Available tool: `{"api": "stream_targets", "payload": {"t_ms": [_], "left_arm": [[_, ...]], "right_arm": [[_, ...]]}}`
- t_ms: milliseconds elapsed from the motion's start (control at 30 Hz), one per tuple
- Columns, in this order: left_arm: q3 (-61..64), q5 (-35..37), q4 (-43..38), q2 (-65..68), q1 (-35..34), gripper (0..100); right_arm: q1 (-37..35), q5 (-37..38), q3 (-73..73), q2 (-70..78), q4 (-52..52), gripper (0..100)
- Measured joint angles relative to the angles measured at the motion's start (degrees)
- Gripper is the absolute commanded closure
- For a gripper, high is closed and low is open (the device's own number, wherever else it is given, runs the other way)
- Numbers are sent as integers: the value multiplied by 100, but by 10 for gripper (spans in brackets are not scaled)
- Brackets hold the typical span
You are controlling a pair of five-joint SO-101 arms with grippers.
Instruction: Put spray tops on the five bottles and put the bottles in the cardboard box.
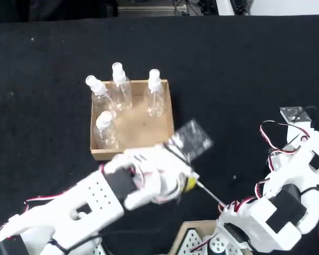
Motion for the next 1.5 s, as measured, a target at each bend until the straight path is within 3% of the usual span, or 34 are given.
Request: {"api": "stream_targets", "payload": {"t_ms": [100,300,500,667,800,1000,1167,1433,1500], "left_arm": [[343,589,-536,132,176,822],[413,2418,-1407,703,-9,821],[897,4105,-2884,1301,0,821],[1521,4747,-4290,1538,-18,821],[2022,5152,-4738,1538,-18,820],[2040,5319,-4809,1547,-9,683],[2022,5530,-4624,1600,-9,734],[387,5670,-1574,1600,-44,745],[255,5670,-1371,1600,-35,745]], "right_arm": [[0,0,0,0,0,988],[0,0,0,0,0,988],[0,0,0,0,0,988],[0,0,0,0,0,988],[0,0,0,0,0,988],[0,0,0,0,0,988],[0,0,0,0,0,988],[0,0,0,0,0,988],[0,0,0,0,0,988]]}}
